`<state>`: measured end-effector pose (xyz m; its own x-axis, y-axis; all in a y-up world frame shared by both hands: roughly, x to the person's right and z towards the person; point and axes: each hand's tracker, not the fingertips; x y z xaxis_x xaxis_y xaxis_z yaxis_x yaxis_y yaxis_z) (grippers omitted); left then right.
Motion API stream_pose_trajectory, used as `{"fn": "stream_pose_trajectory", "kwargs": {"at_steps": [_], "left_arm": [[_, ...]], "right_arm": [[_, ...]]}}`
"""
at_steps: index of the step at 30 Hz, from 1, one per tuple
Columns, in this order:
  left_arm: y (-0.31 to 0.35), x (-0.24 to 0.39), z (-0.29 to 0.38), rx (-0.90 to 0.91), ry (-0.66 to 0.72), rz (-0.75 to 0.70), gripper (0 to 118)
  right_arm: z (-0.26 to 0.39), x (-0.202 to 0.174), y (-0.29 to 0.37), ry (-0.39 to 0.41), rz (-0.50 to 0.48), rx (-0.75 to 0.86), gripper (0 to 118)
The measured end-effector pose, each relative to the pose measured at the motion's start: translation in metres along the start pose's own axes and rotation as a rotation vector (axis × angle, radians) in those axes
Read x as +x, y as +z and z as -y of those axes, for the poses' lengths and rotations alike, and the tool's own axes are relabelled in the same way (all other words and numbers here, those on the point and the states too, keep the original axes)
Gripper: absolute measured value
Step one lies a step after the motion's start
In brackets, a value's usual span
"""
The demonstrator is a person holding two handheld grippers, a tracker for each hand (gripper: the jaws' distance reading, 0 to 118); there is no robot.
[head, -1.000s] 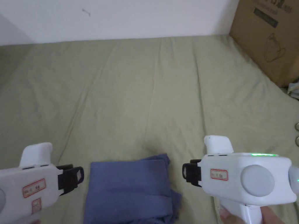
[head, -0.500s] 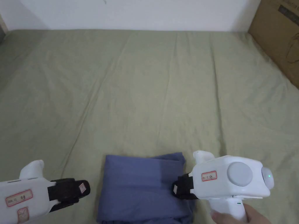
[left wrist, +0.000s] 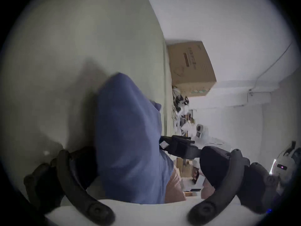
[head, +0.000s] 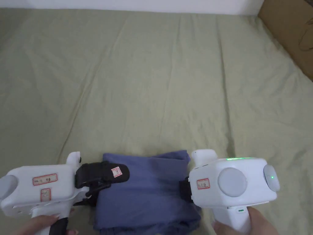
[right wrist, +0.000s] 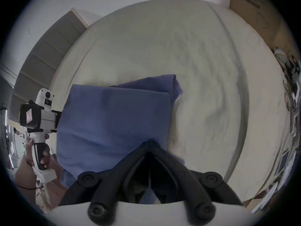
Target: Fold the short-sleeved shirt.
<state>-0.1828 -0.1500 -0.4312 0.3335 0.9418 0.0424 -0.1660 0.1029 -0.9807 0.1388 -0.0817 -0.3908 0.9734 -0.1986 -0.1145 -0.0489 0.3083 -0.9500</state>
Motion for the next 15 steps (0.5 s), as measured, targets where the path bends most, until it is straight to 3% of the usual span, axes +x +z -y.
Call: {"fn": "stream_pose_trajectory", "kwargs": {"at_steps": [2, 3, 4, 5, 6, 8, 9, 15], "left_arm": [[-0.006, 0.000, -0.001, -0.011, 0.002, 0.005, 112], [-0.009, 0.000, -0.001, -0.014, 0.007, 0.009, 95], [-0.014, 0.000, 0.001, -0.016, 0.011, -0.030, 67], [-0.016, -0.004, 0.003, -0.024, -0.008, -0.135, 26], [-0.018, -0.009, 0.007, -0.042, -0.038, -0.195, 26], [-0.011, -0.012, 0.010, 0.008, 0.005, -0.102, 26], [-0.007, -0.016, 0.003, -0.002, -0.006, -0.126, 25], [0.021, 0.037, 0.004, 0.016, -0.233, -0.265, 23]], "right_arm": [[0.000, -0.001, -0.001, 0.020, 0.007, 0.001, 2], [0.000, 0.000, -0.001, 0.020, 0.006, 0.000, 2], [0.000, 0.001, -0.001, 0.018, 0.006, -0.001, 2], [0.000, 0.003, -0.001, 0.012, 0.004, -0.002, 2], [0.000, 0.006, 0.000, 0.001, -0.001, -0.001, 2], [0.001, 0.008, 0.000, -0.018, -0.012, 0.004, 2], [0.002, 0.008, 0.001, -0.022, -0.015, 0.007, 2], [0.002, -0.010, 0.026, -0.095, -0.015, 0.104, 2]]}}
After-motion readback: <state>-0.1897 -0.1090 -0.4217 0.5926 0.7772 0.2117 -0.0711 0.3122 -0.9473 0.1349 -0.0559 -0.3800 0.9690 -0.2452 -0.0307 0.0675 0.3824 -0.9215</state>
